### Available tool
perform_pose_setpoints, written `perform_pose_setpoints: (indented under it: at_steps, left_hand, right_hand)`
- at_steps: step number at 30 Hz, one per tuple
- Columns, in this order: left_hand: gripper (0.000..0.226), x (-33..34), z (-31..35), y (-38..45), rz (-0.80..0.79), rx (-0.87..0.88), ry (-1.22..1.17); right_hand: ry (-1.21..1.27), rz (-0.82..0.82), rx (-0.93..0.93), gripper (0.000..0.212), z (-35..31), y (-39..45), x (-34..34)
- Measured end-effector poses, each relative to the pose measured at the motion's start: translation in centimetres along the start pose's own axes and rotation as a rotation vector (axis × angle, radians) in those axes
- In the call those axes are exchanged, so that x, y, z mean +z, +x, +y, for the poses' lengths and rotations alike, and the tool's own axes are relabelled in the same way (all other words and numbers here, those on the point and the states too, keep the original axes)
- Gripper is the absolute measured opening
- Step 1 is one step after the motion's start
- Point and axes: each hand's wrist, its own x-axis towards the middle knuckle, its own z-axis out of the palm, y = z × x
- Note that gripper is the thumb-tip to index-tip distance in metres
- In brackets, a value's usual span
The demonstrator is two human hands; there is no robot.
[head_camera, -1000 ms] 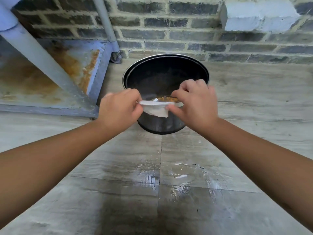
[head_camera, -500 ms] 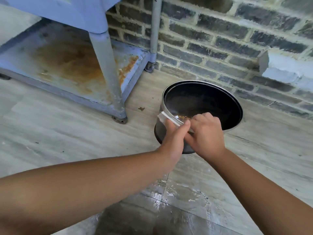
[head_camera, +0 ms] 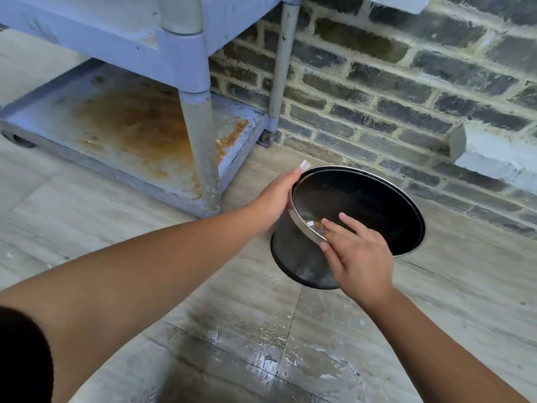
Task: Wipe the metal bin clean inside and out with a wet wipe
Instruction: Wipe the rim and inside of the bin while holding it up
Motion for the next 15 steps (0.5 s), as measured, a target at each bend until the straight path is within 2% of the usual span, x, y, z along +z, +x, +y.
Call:
perform_pose_setpoints:
  at_steps: [2, 5, 7, 12, 15]
  left_hand:
    - [0.04, 0.1, -0.6, -1.0, -0.01, 0.044, 0.011]
    - [0.08, 2.1, -2.7, -4.2, 0.024, 0.086, 0.053]
    - [0.095, 4.1, -3.7, -6.9, -0.001, 0.082, 0.054]
    - [0.108, 8.5, -5.8, -11.6, -0.201, 0.04, 0.115]
    - [0.101, 8.8, -5.8, -11.7, -0.202, 0.054, 0.131]
  right_hand:
    - [0.011, 0.011, 0.001, 0.027, -0.2, 0.0, 0.0]
    - [0.012, 0.02, 0.003, 0.026, -0.2, 0.1, -0.1]
    - [0.022, 0.021, 0.0, 0.023, -0.3, 0.1, -0.2]
    - [0.023, -0.024, 0.037, 0.023, -0.9, 0.2, -0.3]
    - [0.099, -0.024, -0.026, 0.038, -0.3, -0.1, -0.7]
